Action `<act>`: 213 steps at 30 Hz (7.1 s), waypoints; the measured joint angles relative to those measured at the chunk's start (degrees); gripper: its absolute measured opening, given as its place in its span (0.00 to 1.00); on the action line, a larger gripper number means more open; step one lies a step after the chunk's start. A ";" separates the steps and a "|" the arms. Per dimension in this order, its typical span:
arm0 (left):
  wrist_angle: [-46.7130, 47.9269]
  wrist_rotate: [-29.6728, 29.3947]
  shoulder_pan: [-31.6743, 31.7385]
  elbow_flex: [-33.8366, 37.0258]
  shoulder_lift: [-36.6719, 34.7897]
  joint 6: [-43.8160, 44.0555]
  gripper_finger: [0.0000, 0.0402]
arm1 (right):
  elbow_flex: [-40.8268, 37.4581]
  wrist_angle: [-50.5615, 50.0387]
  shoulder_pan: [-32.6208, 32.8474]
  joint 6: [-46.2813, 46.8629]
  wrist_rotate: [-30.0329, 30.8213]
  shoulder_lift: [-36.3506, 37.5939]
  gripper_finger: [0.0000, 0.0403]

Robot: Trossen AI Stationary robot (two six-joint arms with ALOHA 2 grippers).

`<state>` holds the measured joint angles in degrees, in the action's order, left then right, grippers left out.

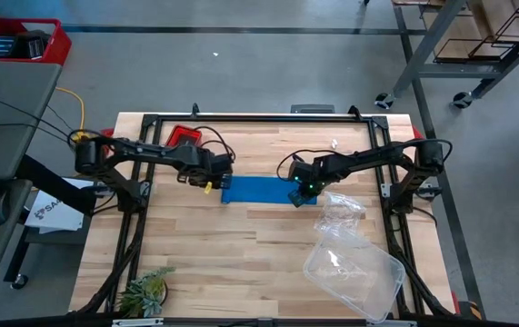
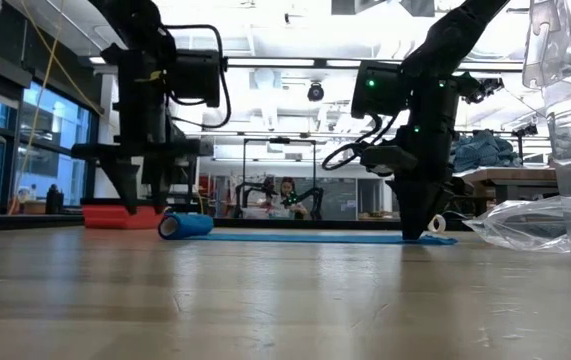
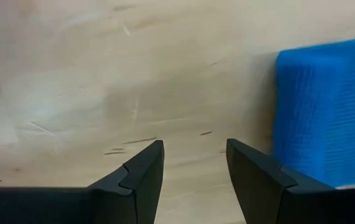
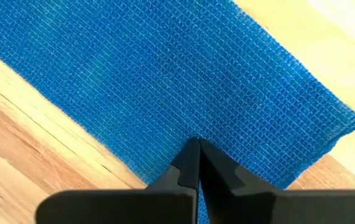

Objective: Roll bandage
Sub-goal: Roll the blue bandage

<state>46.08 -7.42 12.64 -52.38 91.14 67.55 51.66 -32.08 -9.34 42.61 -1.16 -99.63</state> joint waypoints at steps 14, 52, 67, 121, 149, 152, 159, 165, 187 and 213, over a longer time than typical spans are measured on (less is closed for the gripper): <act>-5.38 2.60 -0.09 -0.17 6.24 3.95 0.42 | -0.02 0.47 0.00 0.02 0.10 0.00 0.00; -23.20 4.36 -3.67 -3.39 6.42 11.35 0.42 | 0.12 -6.05 1.20 1.08 3.19 0.02 0.00; -14.11 1.56 -5.34 -3.28 8.62 8.49 0.42 | 0.00 -5.55 1.16 0.92 2.70 0.02 0.00; -24.28 1.63 -3.41 -10.27 5.08 -1.78 0.00 | -0.06 -5.25 1.51 2.04 2.80 1.34 0.00; -29.91 6.74 -12.48 -10.80 18.44 12.80 0.00 | -0.07 -4.20 1.95 2.40 1.46 1.87 0.00; -30.66 6.88 -12.14 -11.02 18.46 12.79 0.00 | -0.07 -3.98 1.97 2.40 1.43 1.88 0.00; -36.39 7.30 -11.21 -12.65 18.46 12.35 0.00 | -0.04 -3.65 1.97 2.40 1.39 1.90 0.00; -36.83 6.17 -9.83 -16.17 18.44 9.94 0.00 | -0.02 -3.65 2.10 2.40 0.97 1.90 0.00; -30.06 5.70 -6.75 -18.56 17.74 2.71 0.00 | -0.09 -9.91 5.27 7.53 0.22 7.91 0.00; -33.19 9.51 -6.76 -18.60 25.19 6.39 0.00 | -6.54 -12.93 10.05 18.95 3.05 16.29 0.00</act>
<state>12.90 2.09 5.89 -70.98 116.34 73.94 45.12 -45.01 0.71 61.56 1.89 -83.35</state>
